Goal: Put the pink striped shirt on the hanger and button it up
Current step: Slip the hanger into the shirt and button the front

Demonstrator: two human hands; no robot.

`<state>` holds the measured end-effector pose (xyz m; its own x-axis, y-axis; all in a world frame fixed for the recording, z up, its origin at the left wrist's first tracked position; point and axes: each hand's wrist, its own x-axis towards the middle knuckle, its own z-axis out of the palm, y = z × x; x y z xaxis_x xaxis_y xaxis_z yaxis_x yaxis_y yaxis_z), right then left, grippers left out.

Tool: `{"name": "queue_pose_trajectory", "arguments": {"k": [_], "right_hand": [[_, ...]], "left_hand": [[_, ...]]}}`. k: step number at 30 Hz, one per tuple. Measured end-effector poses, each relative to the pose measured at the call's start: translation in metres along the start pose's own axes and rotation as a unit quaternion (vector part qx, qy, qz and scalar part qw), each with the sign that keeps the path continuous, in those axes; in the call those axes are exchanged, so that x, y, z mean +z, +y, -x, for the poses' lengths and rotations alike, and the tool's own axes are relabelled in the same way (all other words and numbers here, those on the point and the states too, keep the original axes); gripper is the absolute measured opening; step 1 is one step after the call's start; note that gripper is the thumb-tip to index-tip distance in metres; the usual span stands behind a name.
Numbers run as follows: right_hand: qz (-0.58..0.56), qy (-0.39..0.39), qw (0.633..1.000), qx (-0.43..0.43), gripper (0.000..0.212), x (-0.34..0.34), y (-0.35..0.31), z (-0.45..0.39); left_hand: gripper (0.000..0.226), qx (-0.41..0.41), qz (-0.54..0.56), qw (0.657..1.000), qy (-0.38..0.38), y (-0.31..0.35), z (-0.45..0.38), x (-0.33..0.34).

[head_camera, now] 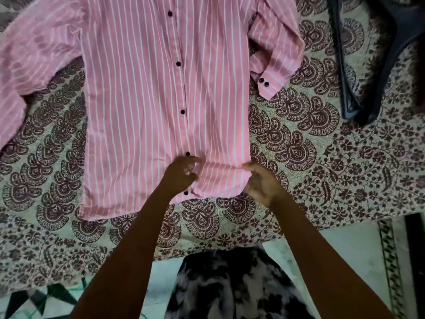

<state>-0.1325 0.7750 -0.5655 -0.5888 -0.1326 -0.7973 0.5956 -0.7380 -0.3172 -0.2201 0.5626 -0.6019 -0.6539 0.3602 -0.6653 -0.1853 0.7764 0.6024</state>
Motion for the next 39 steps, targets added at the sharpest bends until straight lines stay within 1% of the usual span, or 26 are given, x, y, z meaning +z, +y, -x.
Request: {"name": "queue_pose_trajectory", "arguments": {"k": [1,3,4,6,8,10,11,13,14,15,16,18,19,20,21,22,24,26,28,29,31,33,34,36,38,39], "right_hand": [[-0.024,-0.019,0.999,0.006,0.009,0.003,0.002,-0.003],[-0.045,-0.043,0.998,-0.008,0.016,0.011,0.006,-0.009],[-0.054,-0.051,0.997,-0.018,0.017,0.015,0.009,-0.009],[-0.056,-0.054,0.996,-0.041,0.012,0.017,0.015,-0.007],[-0.014,-0.016,0.998,-0.055,0.01,0.016,0.021,-0.001],[0.016,0.033,0.996,-0.077,0.019,0.004,0.03,0.002],[0.058,0.058,0.993,-0.089,0.021,-0.002,0.032,0.005],[0.198,0.105,0.969,-0.106,0.027,-0.01,0.034,0.009],[0.273,0.128,0.946,-0.123,0.031,-0.014,0.035,0.01],[0.351,0.149,0.911,-0.155,0.032,-0.017,0.036,0.009],[0.439,0.167,0.861,-0.194,0.031,-0.019,0.039,0.008],[0.59,0.182,0.742,-0.262,0.029,-0.022,0.044,0.005],[0.63,0.188,0.7,-0.278,0.03,-0.023,0.045,0.004],[0.648,0.196,0.678,-0.285,0.032,-0.022,0.045,0.004],[0.651,0.206,0.672,-0.288,0.034,-0.021,0.045,0.004],[0.645,0.215,0.674,-0.29,0.035,-0.02,0.044,0.003],[0.635,0.207,0.685,-0.29,0.033,-0.019,0.044,-0.001],[0.656,0.162,0.674,-0.298,0.031,-0.017,0.048,-0.002],[0.676,0.137,0.654,-0.311,0.031,-0.013,0.052,-0.002],[0.673,0.149,0.651,-0.318,0.034,-0.011,0.053,-0.002],[0.652,0.193,0.665,-0.31,0.048,-0.008,0.052,-0.006],[0.638,0.23,0.677,-0.287,0.062,-0.004,0.047,-0.012],[0.636,0.238,0.677,-0.283,0.061,-0.003,0.044,-0.014],[0.641,0.227,0.672,-0.292,0.046,0.001,0.036,-0.014],[0.656,0.203,0.651,-0.323,0.037,-0.001,0.031,-0.009],[0.667,0.203,0.635,-0.332,0.038,-0.006,0.029,-0.008]], "left_hand": [[0.051,0.005,-0.015,1.0,0.004,-0.001,0.004,0.001],[0.064,0.025,-0.026,0.999,0.002,-0.003,0.011,0.001],[0.068,0.034,-0.024,0.999,-0.008,-0.004,0.016,0.001],[0.075,0.054,-0.024,0.997,-0.048,-0.008,0.027,0.002],[0.082,0.087,-0.088,0.989,-0.078,-0.016,0.036,0.008],[0.091,0.121,-0.214,0.966,-0.085,-0.025,0.043,0.018],[0.089,0.13,-0.254,0.956,-0.072,-0.028,0.046,0.024],[0.069,0.148,-0.272,0.951,0.007,-0.029,0.049,0.032],[0.058,0.147,-0.269,0.95,0.053,-0.027,0.049,0.034],[0.05,0.136,-0.269,0.95,0.082,-0.025,0.048,0.036],[0.045,0.126,-0.271,0.949,0.098,-0.025,0.047,0.037],[0.035,0.124,-0.278,0.946,0.114,-0.025,0.046,0.038],[0.027,0.135,-0.272,0.944,0.125,-0.026,0.045,0.038],[0.019,0.149,-0.258,0.945,0.137,-0.025,0.044,0.037],[0.018,0.157,-0.229,0.95,0.141,-0.023,0.046,0.035],[0.025,0.155,-0.173,0.962,0.146,-0.022,0.046,0.033],[0.029,0.09,0.031,0.986,0.139,-0.019,0.053,0.023],[0.019,0.044,0.207,0.965,0.154,-0.02,0.057,0.011],[0.017,0.03,0.24,0.953,0.184,-0.019,0.06,0.005],[0.018,0.029,0.224,0.953,0.202,-0.018,0.059,0.004],[0.015,0.023,0.221,0.945,0.241,-0.014,0.055,0.005],[0.017,0.004,0.264,0.925,0.274,-0.01,0.05,0.004],[0.019,-0.005,0.288,0.913,0.289,-0.01,0.048,0.002],[0.017,-0.012,0.304,0.896,0.325,-0.008,0.048,-0.005],[0.017,0.007,0.274,0.897,0.346,-0.004,0.05,-0.013],[0.018,0.025,0.249,0.905,0.344,-0.003,0.052,-0.014]]}}
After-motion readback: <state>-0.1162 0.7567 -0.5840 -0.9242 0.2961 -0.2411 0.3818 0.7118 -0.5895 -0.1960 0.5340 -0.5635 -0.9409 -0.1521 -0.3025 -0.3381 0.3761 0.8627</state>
